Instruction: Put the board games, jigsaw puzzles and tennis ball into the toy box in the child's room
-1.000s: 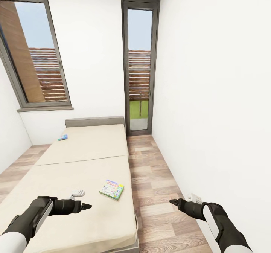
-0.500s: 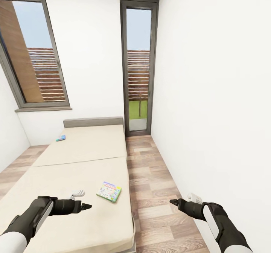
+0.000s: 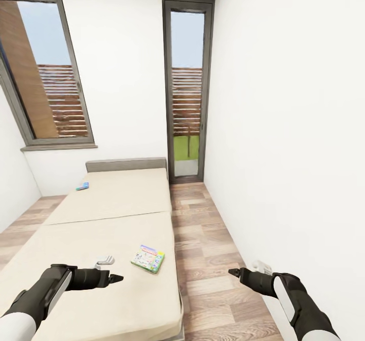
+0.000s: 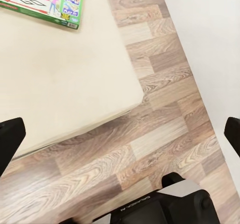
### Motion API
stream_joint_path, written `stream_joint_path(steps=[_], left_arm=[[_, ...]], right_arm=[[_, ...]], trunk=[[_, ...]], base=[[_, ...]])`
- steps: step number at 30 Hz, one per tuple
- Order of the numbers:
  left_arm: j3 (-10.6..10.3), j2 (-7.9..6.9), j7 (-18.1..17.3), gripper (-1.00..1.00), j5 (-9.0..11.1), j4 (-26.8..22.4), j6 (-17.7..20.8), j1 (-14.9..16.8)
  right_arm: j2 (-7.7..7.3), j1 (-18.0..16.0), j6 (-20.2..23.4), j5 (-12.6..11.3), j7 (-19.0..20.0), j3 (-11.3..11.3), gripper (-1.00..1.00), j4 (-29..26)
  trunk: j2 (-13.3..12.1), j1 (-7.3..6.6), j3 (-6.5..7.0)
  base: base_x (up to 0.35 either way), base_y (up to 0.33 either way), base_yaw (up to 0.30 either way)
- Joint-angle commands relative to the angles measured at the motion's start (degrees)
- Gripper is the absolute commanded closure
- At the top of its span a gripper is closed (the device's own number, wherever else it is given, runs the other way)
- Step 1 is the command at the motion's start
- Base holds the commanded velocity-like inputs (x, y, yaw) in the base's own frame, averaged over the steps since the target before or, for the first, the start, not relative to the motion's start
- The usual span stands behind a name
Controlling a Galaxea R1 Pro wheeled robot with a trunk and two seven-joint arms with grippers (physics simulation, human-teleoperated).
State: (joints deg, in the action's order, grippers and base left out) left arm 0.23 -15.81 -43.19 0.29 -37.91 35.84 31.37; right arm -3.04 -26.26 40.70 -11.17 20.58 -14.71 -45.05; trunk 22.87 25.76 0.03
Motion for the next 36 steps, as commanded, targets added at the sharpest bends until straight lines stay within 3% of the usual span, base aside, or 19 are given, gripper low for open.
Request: stream_joint_path(steps=[1, 21, 36], left_arm=[[0.03, -0.01, -0.16, -1.0, 0.02, -0.01, 0.35, 0.01], [0.05, -0.09, -0.14, -1.0, 0.03, 0.05, 0.31, 0.01], [0.05, -0.1, -0.16, -1.0, 0.09, 0.09, 0.26, 0.01]], right_arm=[[0.03, -0.04, 0.34, -0.05, 0.16, -0.16, -1.0, -0.04], [-0.14, -0.02, 0.26, -0.07, 0.25, -0.22, -1.0, -0.04], [-0.34, -0.02, 0.28, -0.09, 0.25, -0.29, -1.0, -0.04]], trunk=[[0.05, 0.03, -0.03], [0.05, 0.03, -0.03], [0.05, 0.03, -0.14]], base=[[0.001, 0.173, 0.0], [0.015, 0.132, 0.109], [0.147, 0.067, 0.025]])
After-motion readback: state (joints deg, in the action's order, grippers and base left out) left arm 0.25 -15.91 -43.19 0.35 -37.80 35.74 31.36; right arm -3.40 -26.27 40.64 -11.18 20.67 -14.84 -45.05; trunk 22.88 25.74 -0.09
